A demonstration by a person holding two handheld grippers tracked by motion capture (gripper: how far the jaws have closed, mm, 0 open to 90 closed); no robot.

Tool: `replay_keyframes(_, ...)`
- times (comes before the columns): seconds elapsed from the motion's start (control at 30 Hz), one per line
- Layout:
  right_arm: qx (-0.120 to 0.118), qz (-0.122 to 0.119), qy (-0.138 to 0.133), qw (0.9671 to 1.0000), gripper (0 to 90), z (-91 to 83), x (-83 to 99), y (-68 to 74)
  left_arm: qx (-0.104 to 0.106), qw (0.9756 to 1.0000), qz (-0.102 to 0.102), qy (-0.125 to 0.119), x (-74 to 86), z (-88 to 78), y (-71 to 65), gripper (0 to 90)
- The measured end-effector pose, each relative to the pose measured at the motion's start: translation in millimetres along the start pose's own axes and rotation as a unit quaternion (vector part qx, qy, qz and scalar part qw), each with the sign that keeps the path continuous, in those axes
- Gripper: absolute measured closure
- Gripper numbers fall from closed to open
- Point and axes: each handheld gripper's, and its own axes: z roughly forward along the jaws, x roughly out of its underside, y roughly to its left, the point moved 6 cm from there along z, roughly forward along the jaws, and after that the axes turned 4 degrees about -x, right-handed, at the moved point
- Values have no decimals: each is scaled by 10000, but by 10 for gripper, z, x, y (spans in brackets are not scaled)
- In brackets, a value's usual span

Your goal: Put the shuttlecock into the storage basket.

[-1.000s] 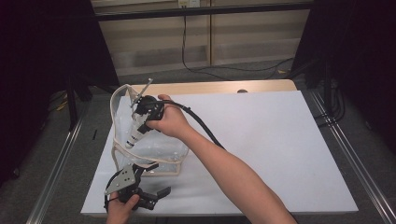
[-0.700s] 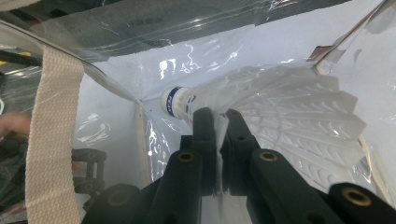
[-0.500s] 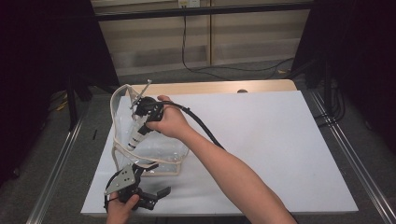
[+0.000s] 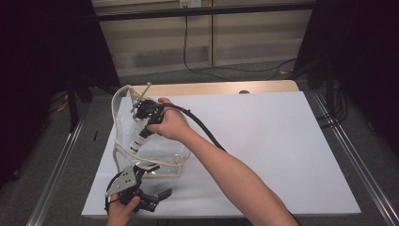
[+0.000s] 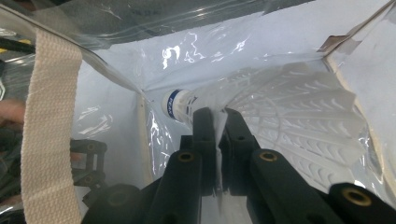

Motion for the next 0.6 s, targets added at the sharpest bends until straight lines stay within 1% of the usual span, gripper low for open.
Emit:
replay_keyframes(0.1,8,-14,17,10000,856,4,1,6,-2,10000,4,1,0,0,0,37)
replay_keyframes(0.2,30,-13,22,10000,835,5,3,5,7,10000,31,21,1,-3,0,37)
replay_keyframes(0.3,24,-27,71,10000,818,13,13,7,5,10000,30,19,0,-5,2,37)
replay_keyframes(0.33,26,-4,59,10000,820,18,12,8,5,10000,25,19,1,-5,1,37)
replay_keyframes(0.4,-10,-34,91,10000,823,24,16,16,10,10000,27,20,1,-6,-1,37)
replay_keyframes(0.47,50,-59,134,9999,793,28,23,9,18,10000,31,23,0,-8,0,37)
replay_keyframes(0.5,36,-27,132,9999,762,30,26,9,15,10000,31,23,0,-8,0,37)
replay_keyframes(0.53,39,-1,140,9999,754,28,27,7,14,10000,30,25,1,-8,1,37)
replay_keyframes(0.6,18,-30,162,9999,733,23,32,6,8,10000,25,22,2,-7,0,37)
